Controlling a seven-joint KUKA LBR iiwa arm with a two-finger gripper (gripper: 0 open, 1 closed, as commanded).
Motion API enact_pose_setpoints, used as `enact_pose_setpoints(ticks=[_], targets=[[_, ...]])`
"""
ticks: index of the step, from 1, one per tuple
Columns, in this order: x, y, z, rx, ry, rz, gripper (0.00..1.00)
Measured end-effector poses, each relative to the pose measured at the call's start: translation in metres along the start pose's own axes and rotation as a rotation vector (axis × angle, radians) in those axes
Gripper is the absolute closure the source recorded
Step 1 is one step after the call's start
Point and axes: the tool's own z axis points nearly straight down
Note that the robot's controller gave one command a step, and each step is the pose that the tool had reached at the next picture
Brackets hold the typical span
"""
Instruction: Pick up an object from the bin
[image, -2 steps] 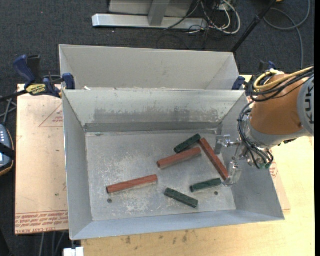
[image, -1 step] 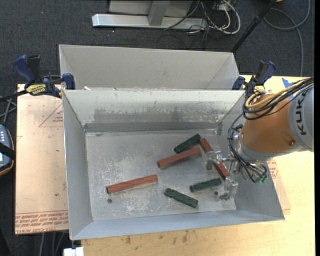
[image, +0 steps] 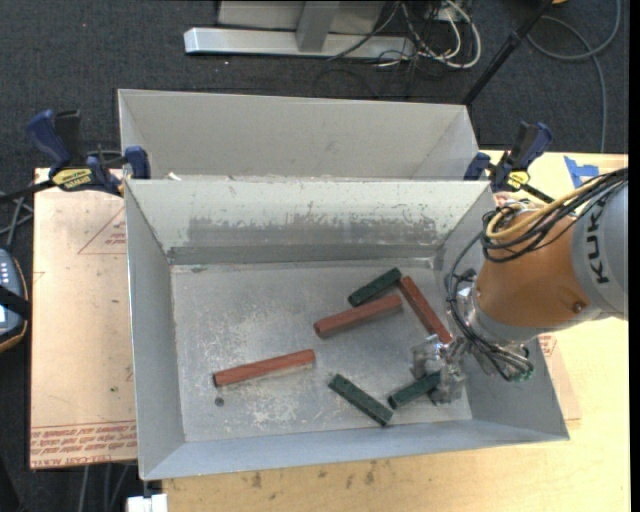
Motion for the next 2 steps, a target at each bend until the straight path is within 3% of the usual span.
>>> enact_pose_setpoints(ticks=[1, 2], targets=[[0.0, 0.0, 0.0, 0.0, 0.0, 0.0, 1.0], [0.009, -0.013, -0.129, 0.001, -0.002, -0.042, 1.0]])
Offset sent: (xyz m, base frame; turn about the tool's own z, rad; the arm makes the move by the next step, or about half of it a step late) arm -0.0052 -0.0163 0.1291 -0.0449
